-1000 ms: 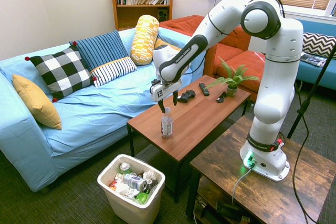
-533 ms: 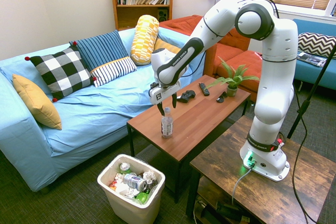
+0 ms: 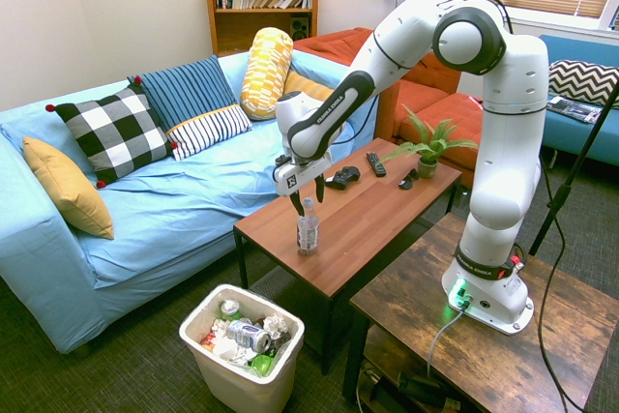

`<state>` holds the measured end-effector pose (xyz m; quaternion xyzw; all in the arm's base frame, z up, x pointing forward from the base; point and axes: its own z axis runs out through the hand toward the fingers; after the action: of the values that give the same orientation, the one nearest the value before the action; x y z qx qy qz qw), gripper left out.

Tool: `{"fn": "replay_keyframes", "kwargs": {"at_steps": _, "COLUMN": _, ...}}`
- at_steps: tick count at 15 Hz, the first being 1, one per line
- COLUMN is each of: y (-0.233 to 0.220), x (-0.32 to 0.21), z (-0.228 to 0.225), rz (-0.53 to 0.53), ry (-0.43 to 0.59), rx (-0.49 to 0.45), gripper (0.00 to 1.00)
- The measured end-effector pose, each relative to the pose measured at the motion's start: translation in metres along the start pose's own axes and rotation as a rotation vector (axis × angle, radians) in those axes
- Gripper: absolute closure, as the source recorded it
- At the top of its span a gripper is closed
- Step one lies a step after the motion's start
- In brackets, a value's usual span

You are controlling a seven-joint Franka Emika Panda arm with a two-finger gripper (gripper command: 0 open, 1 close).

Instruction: Throw the bottle in the trash bin

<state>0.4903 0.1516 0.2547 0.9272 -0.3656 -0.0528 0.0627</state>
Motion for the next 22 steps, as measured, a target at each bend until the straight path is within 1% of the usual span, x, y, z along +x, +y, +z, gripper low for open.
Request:
{"fn": "replay_keyframes", "kwargs": {"at_steps": 12, "y": -0.002, "x": -0.004, "z": -0.002, "rz": -0.004, "ry": 0.001, "rx": 0.003, "gripper": 1.0}}
{"fn": "replay_keyframes", "kwargs": {"at_steps": 15, "y": -0.01, "x": -0.015, "z": -0.023, "rz": -0.022, "ry": 0.033, "rx": 0.036, "gripper": 1.0}}
{"fn": "replay_keyframes", "kwargs": {"at_steps": 17, "y": -0.028, "x": -0.041, "z": -0.041, "rz": -0.063, "ry": 0.087, "rx": 0.054, "gripper": 1.0}}
{"fn": "replay_keyframes", "kwargs": {"at_steps": 19, "y": -0.052, "x": -0.085, "z": -0.054, "rz": -0.122, "ry": 0.135, "rx": 0.071, "gripper": 1.0}}
{"fn": "replay_keyframes", "kwargs": {"at_steps": 22, "y": -0.085, "x": -0.154, "z": -0.056, "rz": -0.21, "ry": 0.208, "rx": 0.073, "gripper": 1.0}}
